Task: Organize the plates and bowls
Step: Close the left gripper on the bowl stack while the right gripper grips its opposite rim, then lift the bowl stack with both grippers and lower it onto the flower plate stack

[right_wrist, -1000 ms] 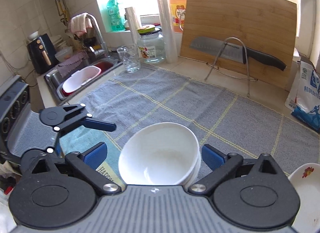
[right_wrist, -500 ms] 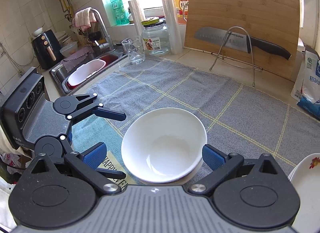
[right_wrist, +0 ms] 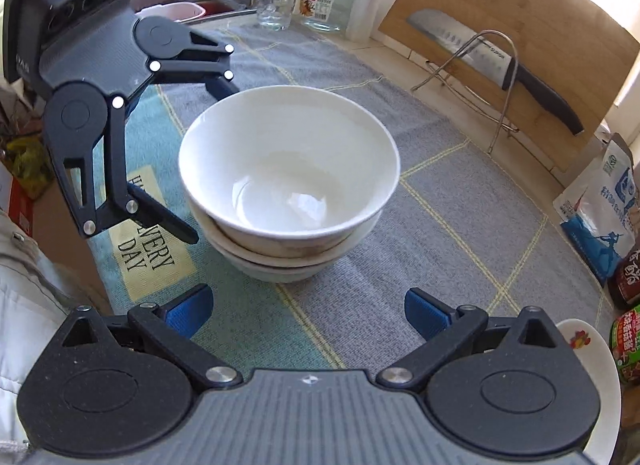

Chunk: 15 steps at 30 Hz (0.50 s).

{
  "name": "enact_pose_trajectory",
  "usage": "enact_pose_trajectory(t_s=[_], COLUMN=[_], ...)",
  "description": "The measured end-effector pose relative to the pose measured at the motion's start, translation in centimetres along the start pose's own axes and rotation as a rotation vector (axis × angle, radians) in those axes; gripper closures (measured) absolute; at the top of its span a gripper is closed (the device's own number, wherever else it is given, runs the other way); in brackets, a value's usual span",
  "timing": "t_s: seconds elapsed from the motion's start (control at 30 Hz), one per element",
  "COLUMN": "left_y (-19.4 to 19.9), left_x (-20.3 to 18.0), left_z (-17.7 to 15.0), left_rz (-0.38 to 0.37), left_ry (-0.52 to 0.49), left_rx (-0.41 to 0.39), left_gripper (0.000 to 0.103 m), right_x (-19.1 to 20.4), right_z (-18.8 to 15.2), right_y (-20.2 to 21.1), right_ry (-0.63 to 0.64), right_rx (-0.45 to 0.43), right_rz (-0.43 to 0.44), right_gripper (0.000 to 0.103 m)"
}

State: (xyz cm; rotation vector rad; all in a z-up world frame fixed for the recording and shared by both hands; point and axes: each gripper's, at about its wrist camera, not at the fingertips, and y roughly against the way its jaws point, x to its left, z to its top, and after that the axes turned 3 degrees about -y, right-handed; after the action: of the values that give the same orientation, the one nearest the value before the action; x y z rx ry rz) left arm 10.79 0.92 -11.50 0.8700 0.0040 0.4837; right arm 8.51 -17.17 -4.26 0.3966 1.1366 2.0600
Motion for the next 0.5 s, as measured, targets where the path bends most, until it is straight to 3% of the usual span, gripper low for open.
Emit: enact_pose_trajectory(t_s=[0.27, 0.5], left_y=[-0.9, -1.6], left_x=[0.8, 1.8], left_z=[0.8, 1.4], left_rz=[-0.138, -0.214], left_ry=[-0.116, -0.163], left_rx=[0.004, -0.013], left_gripper=[0.005, 0.011], right_x=[-0.5, -0.9], right_z=[1.1, 1.3], right_y=[-1.6, -1.3], right_ry=[0.040, 0.025], right_rx=[-0.032, -0.053], right_rz=[0.063, 0.116], right_gripper=[0.000, 0.002])
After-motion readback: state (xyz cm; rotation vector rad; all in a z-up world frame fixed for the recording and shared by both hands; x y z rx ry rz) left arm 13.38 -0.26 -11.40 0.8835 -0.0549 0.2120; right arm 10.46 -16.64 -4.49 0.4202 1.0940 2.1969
